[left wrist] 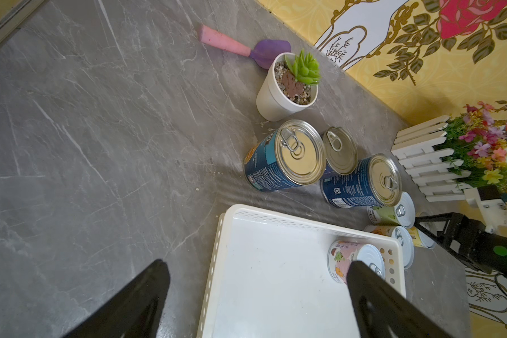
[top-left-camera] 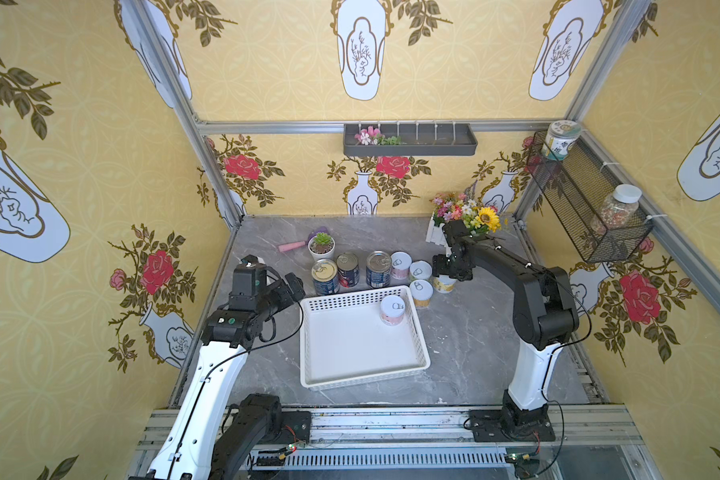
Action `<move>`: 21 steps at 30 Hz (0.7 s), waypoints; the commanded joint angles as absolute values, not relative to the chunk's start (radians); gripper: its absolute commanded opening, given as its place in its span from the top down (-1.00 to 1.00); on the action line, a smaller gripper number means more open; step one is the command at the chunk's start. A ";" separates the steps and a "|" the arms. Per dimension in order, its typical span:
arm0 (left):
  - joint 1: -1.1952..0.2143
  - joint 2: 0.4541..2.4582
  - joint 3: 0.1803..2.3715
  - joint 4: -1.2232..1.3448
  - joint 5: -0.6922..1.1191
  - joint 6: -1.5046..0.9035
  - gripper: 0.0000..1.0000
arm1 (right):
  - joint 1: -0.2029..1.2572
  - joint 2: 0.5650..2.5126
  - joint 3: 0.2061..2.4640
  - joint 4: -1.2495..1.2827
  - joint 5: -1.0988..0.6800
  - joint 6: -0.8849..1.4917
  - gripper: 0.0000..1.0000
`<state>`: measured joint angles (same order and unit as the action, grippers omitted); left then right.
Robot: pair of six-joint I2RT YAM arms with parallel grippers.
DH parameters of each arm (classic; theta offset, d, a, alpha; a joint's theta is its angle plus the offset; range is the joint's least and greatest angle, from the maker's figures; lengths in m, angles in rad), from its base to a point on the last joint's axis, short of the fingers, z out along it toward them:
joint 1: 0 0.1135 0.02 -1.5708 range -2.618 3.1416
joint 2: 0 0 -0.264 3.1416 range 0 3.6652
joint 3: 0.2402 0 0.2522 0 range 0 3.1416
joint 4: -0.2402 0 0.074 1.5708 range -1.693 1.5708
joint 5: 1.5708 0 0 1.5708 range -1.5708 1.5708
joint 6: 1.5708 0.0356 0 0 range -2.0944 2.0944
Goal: Put the canned food in the basket
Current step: Pick up the canned food from the center of the board.
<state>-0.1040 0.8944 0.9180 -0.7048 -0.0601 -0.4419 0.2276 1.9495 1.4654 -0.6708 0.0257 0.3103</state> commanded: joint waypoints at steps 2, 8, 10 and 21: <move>-0.104 0.891 0.910 -0.692 -0.061 -0.438 -1.00 | 0.238 1.921 1.464 -0.690 0.049 0.305 -0.45; -0.104 0.891 0.910 -0.691 -0.060 -0.438 -1.00 | 0.254 1.828 1.439 -0.695 0.066 0.309 -0.44; -0.104 0.890 0.910 -0.693 -0.060 -0.437 -1.00 | 0.262 1.793 1.428 -0.695 0.066 0.308 -0.44; -0.106 0.888 0.910 -0.692 -0.060 -0.439 -1.00 | 0.409 1.575 1.360 -0.685 0.115 0.303 -0.42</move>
<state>-0.1043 0.8902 0.9180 -0.7052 -0.0601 -0.4419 0.3809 1.6165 1.3701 -0.7155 0.0757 0.3099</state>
